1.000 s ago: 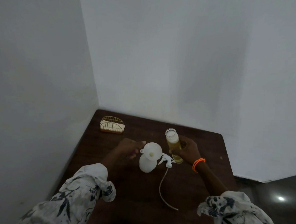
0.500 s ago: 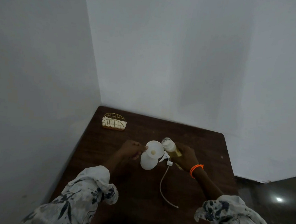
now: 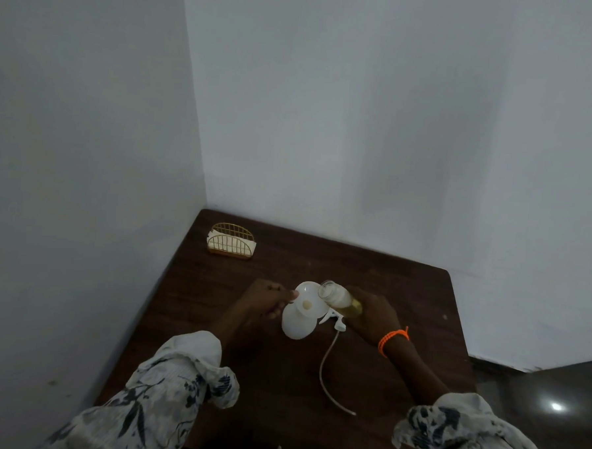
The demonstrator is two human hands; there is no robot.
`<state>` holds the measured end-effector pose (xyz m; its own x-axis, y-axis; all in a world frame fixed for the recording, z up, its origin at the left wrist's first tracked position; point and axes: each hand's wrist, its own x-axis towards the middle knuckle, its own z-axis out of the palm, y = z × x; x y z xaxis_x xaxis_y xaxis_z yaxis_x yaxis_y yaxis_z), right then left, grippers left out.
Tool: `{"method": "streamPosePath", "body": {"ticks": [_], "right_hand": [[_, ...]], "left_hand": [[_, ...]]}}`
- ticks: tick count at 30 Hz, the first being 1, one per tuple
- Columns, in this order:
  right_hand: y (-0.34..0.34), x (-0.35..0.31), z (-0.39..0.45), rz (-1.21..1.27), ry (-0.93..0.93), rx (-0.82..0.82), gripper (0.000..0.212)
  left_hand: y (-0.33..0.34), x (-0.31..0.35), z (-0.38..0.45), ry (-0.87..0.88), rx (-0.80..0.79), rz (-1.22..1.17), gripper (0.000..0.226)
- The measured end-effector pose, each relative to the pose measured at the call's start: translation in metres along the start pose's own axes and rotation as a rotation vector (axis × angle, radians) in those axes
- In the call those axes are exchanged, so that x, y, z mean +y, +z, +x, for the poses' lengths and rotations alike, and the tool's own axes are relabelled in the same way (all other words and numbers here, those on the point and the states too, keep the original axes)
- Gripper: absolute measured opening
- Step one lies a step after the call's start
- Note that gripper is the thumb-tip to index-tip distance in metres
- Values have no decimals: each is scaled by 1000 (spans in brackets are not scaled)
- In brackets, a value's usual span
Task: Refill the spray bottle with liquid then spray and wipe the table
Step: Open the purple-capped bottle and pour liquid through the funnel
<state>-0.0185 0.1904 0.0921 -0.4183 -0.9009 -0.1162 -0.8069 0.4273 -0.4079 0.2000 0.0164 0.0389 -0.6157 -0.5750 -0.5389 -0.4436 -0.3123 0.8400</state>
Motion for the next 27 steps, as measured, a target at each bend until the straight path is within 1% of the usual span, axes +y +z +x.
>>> {"method": "streamPosePath", "body": {"ticks": [7, 11, 15, 21, 27], "right_hand": [[-5, -6, 0, -186, -3, -7, 63], [-8, -6, -1, -274, -29, -17, 65], [-14, -8, -3, -315, -38, -24, 65], [-20, -11, -5, -335, -38, -29, 62], [-22, -11, -7, -351, -24, -29, 65]], "left_hand": [[1, 3, -1, 13, -8, 22, 37], [2, 4, -3, 14, -16, 18, 33], [1, 2, -3, 17, -22, 17, 29], [3, 3, -5, 28, -14, 5, 30], [4, 3, -6, 8, -8, 20, 29]]}}
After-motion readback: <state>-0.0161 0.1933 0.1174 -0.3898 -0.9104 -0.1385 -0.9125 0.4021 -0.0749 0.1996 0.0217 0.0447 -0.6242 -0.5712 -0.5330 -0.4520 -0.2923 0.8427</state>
